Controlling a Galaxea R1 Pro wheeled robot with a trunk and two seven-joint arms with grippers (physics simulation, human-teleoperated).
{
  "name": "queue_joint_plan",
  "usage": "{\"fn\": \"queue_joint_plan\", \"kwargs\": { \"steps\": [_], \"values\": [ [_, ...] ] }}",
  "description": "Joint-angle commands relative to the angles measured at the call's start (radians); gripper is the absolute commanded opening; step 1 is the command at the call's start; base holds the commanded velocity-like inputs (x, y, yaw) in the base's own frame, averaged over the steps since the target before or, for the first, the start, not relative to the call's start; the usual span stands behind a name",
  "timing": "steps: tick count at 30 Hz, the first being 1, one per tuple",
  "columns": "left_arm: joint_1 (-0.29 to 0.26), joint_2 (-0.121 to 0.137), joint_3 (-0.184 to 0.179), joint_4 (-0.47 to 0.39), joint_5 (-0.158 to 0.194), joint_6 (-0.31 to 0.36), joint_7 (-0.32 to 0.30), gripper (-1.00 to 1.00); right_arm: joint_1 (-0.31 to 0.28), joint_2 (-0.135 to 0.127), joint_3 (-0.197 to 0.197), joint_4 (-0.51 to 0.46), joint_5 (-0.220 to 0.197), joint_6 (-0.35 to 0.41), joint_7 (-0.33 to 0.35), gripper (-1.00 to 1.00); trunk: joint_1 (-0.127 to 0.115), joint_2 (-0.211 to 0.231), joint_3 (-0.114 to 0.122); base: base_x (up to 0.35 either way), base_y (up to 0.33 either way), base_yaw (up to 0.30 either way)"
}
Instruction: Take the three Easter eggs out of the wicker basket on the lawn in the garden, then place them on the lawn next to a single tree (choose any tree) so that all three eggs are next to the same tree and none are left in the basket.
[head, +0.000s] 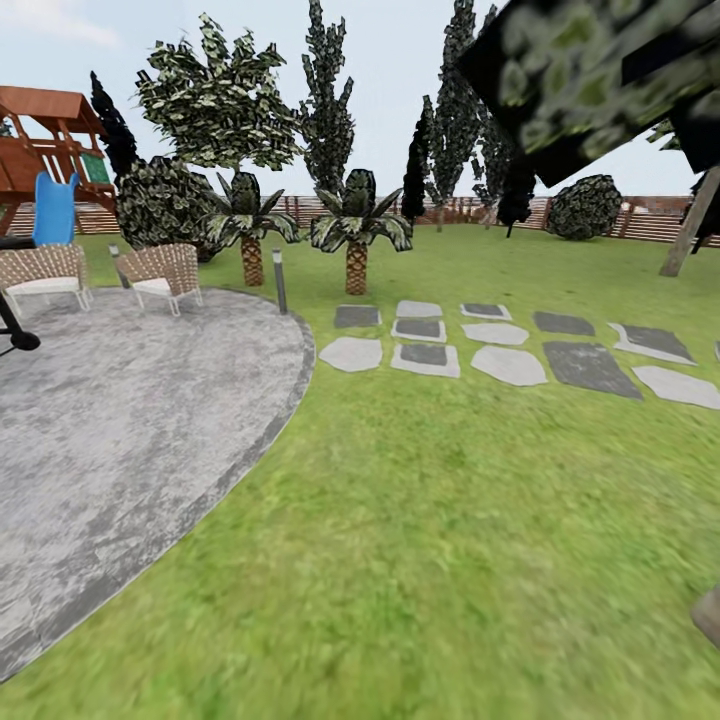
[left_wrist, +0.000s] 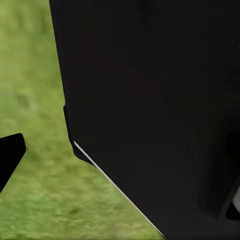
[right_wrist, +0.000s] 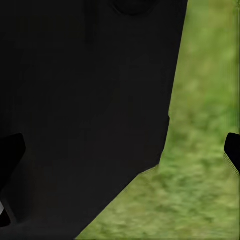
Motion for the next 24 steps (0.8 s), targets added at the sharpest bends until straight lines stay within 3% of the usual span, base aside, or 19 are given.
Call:
{"fn": "queue_joint_plan", "kwargs": {
  "steps": [1,13,24],
  "values": [
    [0.0,0.0,-0.001,-0.002,-0.002,0.001,-0.003,1.0,-0.001,0.0,0.001,0.002,0.004,0.0,0.002,1.0,0.001,0.0,-0.001,0.344,0.079,0.0],
    [0.0,0.0,-0.001,-0.002,-0.002,0.002,-0.003,1.0,-0.001,-0.001,0.001,0.002,0.004,0.0,0.001,1.0,0.001,0.0,-0.001,0.344,0.079,-0.009],
    [0.0,0.0,0.0,-0.002,-0.001,0.001,-0.003,1.0,-0.001,-0.001,0.001,0.002,0.004,0.0,0.003,1.0,0.001,0.0,-0.001,0.344,0.079,-0.256]
  ]
}}
